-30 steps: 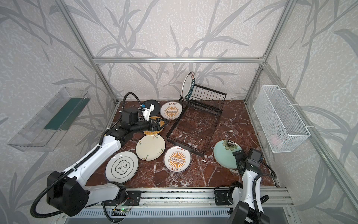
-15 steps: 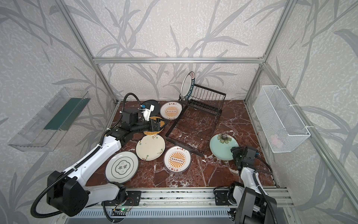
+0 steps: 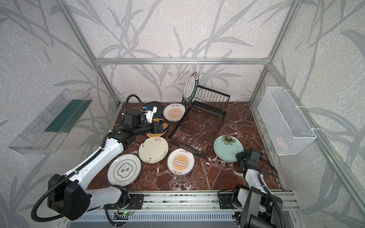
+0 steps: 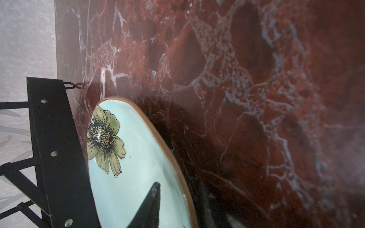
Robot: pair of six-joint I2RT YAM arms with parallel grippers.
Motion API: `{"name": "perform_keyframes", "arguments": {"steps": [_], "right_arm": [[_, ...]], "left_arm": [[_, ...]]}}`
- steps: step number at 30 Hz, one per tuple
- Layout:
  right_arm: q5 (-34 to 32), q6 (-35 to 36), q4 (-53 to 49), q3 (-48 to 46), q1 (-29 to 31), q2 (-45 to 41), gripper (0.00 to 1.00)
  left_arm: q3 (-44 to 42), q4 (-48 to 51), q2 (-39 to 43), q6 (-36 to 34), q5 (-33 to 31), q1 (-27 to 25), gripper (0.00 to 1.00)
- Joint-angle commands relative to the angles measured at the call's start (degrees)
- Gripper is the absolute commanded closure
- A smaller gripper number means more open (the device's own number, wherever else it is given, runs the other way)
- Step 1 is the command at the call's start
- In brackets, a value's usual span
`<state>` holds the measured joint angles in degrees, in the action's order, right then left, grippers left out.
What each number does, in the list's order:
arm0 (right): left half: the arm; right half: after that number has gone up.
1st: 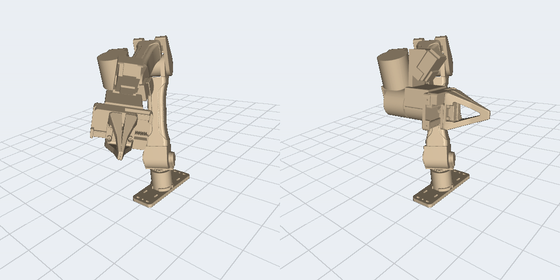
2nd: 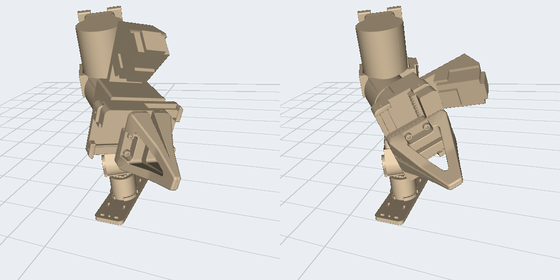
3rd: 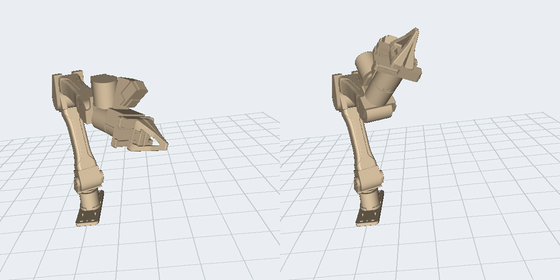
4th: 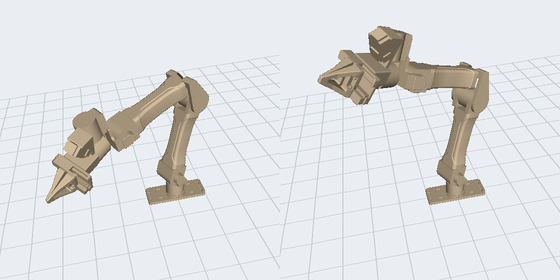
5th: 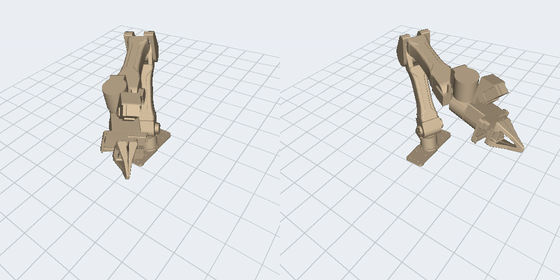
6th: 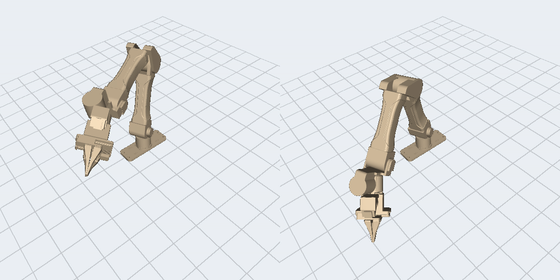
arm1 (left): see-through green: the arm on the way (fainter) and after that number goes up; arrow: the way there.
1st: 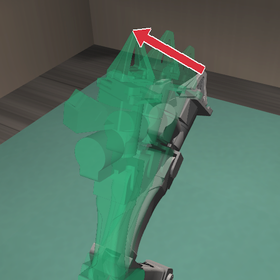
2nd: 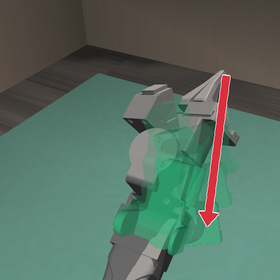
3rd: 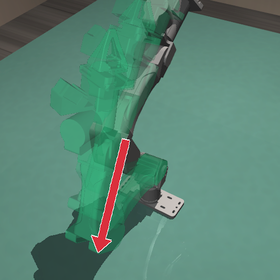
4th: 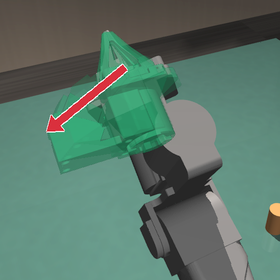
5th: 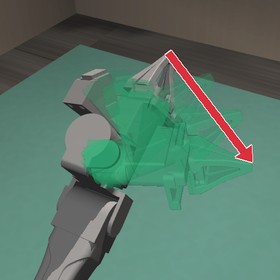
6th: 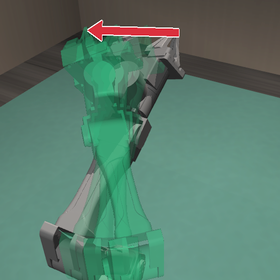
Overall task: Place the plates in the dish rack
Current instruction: 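Grasp the flower plate's edge with the right gripper and tilt it upright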
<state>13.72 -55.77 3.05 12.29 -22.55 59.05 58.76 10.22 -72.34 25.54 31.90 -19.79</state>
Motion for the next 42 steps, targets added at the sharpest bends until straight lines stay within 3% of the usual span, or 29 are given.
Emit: {"name": "perform_keyframes", "arguments": {"steps": [1, 7, 23, 30, 36, 42], "right_arm": [[0.19, 0.31, -7.46, -1.93, 0.74, 0.81, 0.69], [-0.52, 0.29, -7.42, -1.75, 0.68, 1.41, 0.81], [-5.8, 1.58, -14.89, 2.96, -2.13, -2.35, 0.99], [-3.96, 2.9, -15.61, 8.06, -4.62, -0.32, 1.0], [-2.44, 5.04, -21.73, 16.71, -4.61, -2.39, 1.0], [-3.64, 5.23, -29.59, 23.35, -4.63, -8.74, 1.0]], "left_arm": [[-0.75, -1.09, 2.03, 0.22, -0.58, 0.37, 0.01], [-0.97, -1.15, 2.03, 0.19, -1.04, 0.54, 0.01], [-1.54, -2.42, 1.95, 1.1, -1.62, 0.81, 0.01], [-0.47, -1.76, 1.26, 2.65, -1.76, 0.81, 0.01], [1.24, -0.57, -1.05, 9.04, -3.25, 1.05, 0.01], [1.71, -7.26, -6.21, 19.34, 7.86, 5.17, 0.01]]}}
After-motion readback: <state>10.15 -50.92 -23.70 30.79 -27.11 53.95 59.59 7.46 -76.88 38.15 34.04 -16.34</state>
